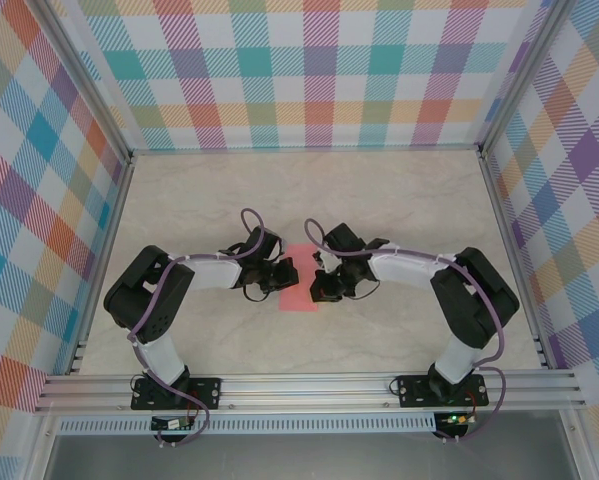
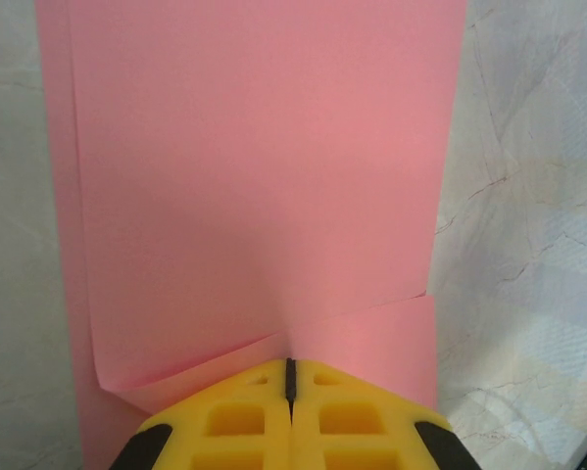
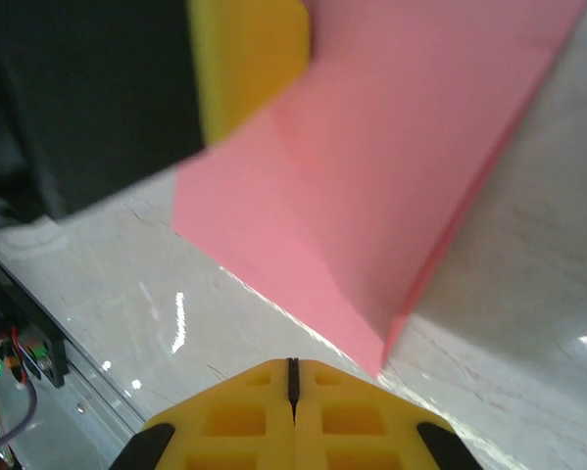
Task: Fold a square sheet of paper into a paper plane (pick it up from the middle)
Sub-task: Fold the triangle a second time at the center of the table.
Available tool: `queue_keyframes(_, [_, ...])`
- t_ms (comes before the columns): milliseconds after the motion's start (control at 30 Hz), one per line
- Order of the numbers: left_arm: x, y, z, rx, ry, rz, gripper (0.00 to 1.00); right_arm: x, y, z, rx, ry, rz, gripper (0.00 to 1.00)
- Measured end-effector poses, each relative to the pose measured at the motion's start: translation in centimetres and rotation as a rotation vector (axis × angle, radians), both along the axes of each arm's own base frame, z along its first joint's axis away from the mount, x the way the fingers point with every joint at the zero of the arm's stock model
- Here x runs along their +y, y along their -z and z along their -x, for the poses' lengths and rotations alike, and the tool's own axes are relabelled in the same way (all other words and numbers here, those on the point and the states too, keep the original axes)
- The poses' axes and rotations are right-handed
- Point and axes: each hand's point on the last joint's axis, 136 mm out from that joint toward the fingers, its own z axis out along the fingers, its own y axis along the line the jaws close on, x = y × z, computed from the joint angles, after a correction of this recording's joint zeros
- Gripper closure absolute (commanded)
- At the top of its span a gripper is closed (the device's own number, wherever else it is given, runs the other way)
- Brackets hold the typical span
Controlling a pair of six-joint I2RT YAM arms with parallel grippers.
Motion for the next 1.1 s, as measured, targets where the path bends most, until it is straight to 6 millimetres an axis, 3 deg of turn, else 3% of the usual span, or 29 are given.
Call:
queue_keyframes(133, [0.0,0.0,0.0,0.000,0.000,0.000,1.00,0.9,0.5,-1.2,-0.007,0.009,-0.001,0.97])
queue_keyframes(367, [0.0,0.0,0.0,0.000,0.000,0.000,1.00,0.5,3.2,-0.7,0.055,0.008,0.053,0.98])
queue_keyframes(933, [-0.2,-0.4,0.0,0.010,-0.007,0.006,1.00,-1.0,3.5,1.0,0.045,-0.013,0.055,1.00])
queue_keyframes(1100, [-0.4,-1.3,1.5,-0.008,0.001,0.034,0.95,-1.0,3.5,1.0,0.046,-0.010,0.055,1.00])
